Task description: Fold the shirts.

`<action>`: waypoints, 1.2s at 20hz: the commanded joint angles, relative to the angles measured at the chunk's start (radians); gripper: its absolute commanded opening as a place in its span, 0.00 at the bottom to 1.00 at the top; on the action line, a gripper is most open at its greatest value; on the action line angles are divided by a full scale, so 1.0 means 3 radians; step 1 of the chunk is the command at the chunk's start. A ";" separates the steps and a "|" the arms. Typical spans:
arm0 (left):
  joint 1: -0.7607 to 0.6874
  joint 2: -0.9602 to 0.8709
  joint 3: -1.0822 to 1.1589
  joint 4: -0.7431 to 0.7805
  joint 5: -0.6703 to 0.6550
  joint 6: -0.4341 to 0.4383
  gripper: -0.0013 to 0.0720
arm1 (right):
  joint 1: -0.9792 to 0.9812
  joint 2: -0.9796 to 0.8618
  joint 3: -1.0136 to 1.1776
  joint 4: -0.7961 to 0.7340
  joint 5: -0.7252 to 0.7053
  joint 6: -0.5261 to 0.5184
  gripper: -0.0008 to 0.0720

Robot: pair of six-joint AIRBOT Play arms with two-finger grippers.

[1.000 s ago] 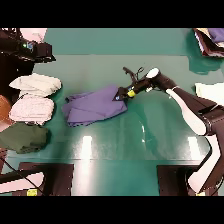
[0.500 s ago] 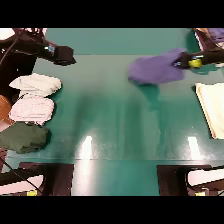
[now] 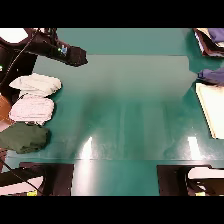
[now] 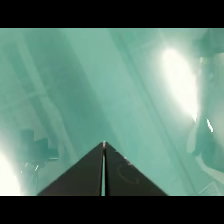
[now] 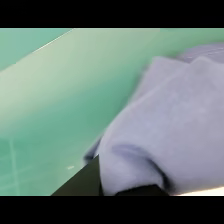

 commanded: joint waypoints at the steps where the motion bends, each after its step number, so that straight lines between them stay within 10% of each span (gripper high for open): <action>1: -0.0024 -0.0001 0.0000 0.0000 0.0053 -0.0004 0.06 | -0.0156 -0.0017 0.0008 0.0179 -0.0061 -0.0097 0.03; 10: -0.0024 -0.0001 0.0000 0.0000 0.0125 0.0000 0.06 | -0.0282 -0.0011 0.0876 0.0112 0.0912 -0.0023 0.03; 21: -0.0024 -0.0001 0.0000 0.0004 0.0103 0.0104 0.06 | -0.0936 0.0819 -0.0504 -0.0518 0.1397 -0.0017 0.04; 22: -0.0024 -0.0001 0.0000 0.0004 0.0103 0.0107 0.06 | -0.0999 0.0891 -0.0632 -0.0614 0.1431 -0.0015 0.13; 24: -0.0024 -0.0001 0.0000 0.0003 0.0103 0.0168 0.06 | -0.1150 0.1022 -0.0872 -0.0717 0.1462 -0.0015 0.62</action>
